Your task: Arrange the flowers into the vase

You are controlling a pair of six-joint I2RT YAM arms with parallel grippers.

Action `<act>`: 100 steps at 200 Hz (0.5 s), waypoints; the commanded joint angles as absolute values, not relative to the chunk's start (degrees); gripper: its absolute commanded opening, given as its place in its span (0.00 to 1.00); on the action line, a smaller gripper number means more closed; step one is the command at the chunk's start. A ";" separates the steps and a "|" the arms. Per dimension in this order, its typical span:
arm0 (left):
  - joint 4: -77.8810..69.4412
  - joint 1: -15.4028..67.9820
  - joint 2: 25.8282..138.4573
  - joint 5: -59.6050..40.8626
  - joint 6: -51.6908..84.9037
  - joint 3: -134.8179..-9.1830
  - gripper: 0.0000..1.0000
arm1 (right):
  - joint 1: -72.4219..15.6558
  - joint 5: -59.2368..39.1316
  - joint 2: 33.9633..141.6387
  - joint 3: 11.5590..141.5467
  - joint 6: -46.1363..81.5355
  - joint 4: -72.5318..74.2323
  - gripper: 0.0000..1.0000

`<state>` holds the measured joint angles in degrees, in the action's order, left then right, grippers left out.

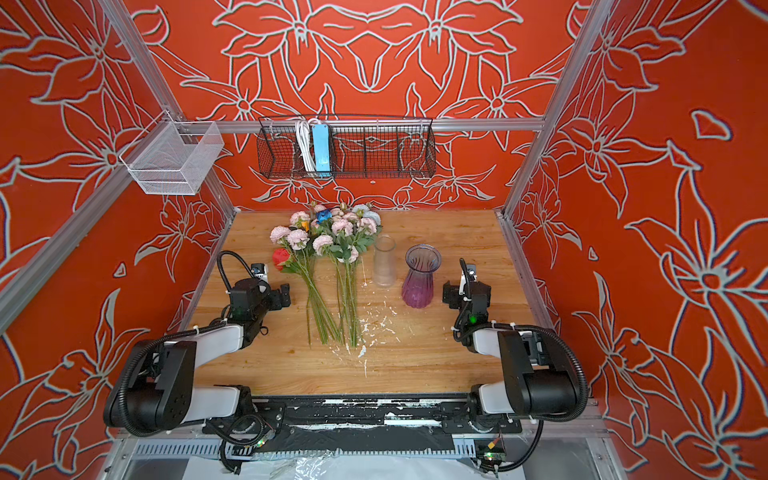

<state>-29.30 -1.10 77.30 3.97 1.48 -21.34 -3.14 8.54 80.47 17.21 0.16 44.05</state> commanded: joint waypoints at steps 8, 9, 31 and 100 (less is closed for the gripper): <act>-30.77 -0.94 77.65 4.31 1.31 -22.50 0.97 | -3.45 8.48 81.03 18.63 -0.87 45.33 0.97; -30.77 -0.91 77.63 4.31 1.31 -22.50 0.97 | -3.48 8.46 81.03 18.63 -0.88 45.34 0.97; -30.83 -0.88 77.64 4.31 1.32 -22.50 0.97 | -3.47 8.38 81.01 18.71 -0.66 45.24 0.97; -22.91 0.35 73.93 8.40 1.52 -25.69 0.97 | -4.65 13.42 77.71 19.33 -0.67 43.06 0.98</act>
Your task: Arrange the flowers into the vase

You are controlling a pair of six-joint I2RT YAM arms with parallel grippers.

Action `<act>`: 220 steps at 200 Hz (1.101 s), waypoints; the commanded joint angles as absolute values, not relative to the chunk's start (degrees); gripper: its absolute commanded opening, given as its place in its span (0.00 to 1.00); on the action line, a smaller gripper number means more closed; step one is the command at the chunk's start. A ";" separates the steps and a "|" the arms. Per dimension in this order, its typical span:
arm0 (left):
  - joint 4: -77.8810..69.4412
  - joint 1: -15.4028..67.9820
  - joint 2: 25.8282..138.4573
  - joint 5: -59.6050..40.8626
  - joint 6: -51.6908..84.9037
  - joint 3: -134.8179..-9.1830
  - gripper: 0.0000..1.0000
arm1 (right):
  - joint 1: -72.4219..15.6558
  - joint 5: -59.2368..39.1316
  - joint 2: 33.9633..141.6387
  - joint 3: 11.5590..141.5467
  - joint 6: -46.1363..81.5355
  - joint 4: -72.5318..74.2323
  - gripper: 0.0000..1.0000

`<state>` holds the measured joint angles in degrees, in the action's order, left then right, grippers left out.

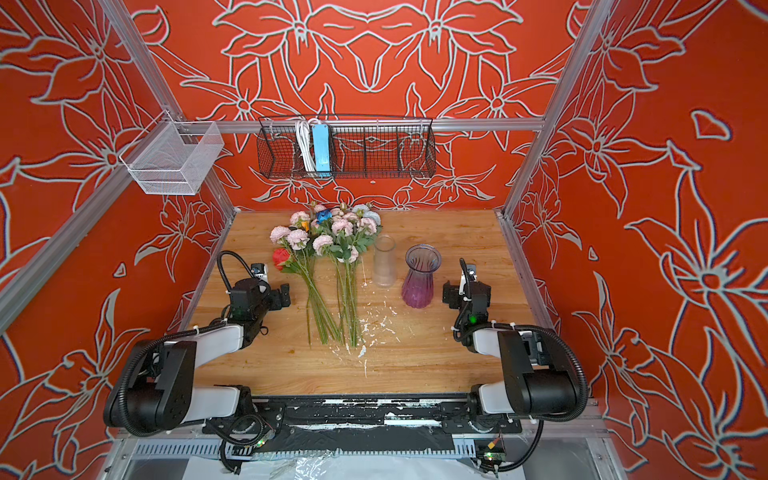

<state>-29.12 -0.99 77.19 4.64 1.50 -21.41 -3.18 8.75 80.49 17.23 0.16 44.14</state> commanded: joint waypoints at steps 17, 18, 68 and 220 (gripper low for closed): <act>-10.08 1.83 67.36 13.32 2.81 -32.21 0.97 | -4.84 20.51 67.75 27.67 2.24 19.76 0.97; -9.65 1.97 66.95 13.43 2.81 -32.41 0.97 | -4.84 21.07 67.32 27.99 2.53 18.89 0.97; 5.52 6.45 45.10 17.82 19.43 -40.14 0.97 | -4.83 28.89 52.53 42.02 17.71 -16.15 0.97; 22.93 27.37 71.75 -3.55 29.76 -56.02 0.55 | -4.20 -5.82 54.93 70.91 25.93 -51.68 0.68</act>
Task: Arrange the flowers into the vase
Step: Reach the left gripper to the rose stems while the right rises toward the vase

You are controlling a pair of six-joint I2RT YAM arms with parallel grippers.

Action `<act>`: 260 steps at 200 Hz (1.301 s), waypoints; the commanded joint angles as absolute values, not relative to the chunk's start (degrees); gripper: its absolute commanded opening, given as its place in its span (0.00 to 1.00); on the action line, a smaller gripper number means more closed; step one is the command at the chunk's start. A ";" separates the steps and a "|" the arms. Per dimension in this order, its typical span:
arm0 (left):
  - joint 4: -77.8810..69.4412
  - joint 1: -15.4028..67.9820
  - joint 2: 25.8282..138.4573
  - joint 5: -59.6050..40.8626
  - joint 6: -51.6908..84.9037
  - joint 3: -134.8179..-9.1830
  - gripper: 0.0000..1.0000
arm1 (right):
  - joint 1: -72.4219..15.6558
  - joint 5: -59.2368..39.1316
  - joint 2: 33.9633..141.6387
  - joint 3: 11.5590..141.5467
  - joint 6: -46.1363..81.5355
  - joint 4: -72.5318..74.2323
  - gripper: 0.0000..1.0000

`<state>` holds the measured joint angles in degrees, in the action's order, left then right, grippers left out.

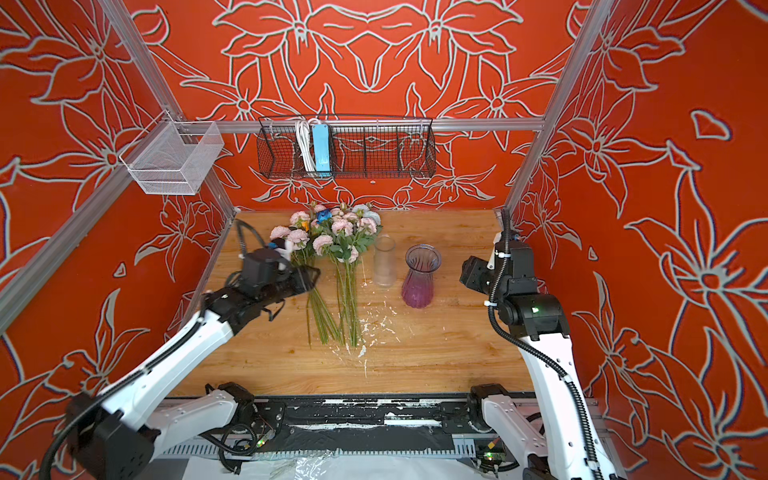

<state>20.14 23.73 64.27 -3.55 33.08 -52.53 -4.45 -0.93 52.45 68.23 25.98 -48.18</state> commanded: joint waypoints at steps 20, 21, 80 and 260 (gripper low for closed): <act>22.86 29.57 80.59 -4.43 28.23 -61.51 0.50 | -4.24 -7.68 55.72 70.82 25.94 -50.71 0.68; 22.86 29.64 80.99 -4.55 28.09 -61.78 0.50 | -4.27 -7.79 55.77 70.83 25.98 -50.62 0.68; 22.82 35.01 96.45 -3.24 24.14 -70.66 0.45 | -4.29 -9.10 54.63 70.31 25.97 -50.16 0.68; 8.50 39.11 112.73 3.16 28.13 -75.89 0.38 | -4.21 -4.10 52.02 71.10 25.82 -54.88 0.78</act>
